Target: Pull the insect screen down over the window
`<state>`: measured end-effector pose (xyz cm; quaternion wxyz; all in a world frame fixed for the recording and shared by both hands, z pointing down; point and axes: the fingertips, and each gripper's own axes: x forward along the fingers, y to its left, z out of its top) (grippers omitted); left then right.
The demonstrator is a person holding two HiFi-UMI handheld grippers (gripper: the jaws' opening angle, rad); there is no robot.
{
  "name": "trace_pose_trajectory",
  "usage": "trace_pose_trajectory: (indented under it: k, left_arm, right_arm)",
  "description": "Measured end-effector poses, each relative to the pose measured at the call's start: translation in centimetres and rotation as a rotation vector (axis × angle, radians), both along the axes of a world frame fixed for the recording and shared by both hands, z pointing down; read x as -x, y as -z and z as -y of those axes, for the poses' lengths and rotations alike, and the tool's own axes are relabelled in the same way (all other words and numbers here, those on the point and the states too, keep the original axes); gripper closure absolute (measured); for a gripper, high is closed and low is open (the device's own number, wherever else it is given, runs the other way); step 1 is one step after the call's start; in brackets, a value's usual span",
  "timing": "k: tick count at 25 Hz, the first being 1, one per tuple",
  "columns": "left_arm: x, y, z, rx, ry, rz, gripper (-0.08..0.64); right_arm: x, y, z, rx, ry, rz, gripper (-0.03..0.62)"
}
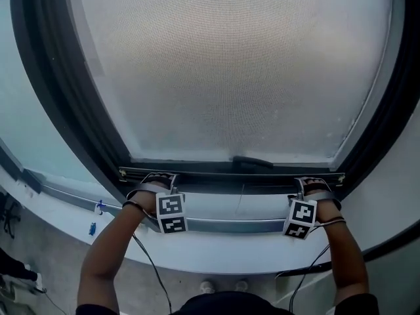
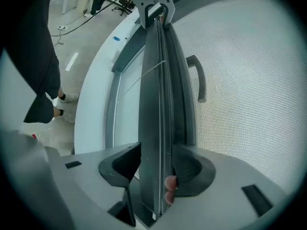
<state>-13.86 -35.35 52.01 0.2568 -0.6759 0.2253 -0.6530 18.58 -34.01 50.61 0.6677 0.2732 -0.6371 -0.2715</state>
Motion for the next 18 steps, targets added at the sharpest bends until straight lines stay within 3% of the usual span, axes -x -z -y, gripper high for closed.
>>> trace_pose_trajectory:
  k: [8, 13, 18]
  left_arm:
    - [-0.01, -0.84, 0.24, -0.034, 0.01, 0.031, 0.328]
    - [-0.12, -0.91, -0.05, -0.041, -0.005, 0.031, 0.328]
    - [-0.16, -0.61, 0.36, -0.058, 0.001, -0.017, 0.328]
  right_arm:
    - [0.46, -0.05, -0.55, 0.056, -0.029, 0.014, 0.41]
    - [-0.1, -0.61, 0.04, 0.031, -0.008, 0.005, 0.41]
    - [0.02, -0.58, 0.25, 0.036, -0.003, 0.007, 0.41]
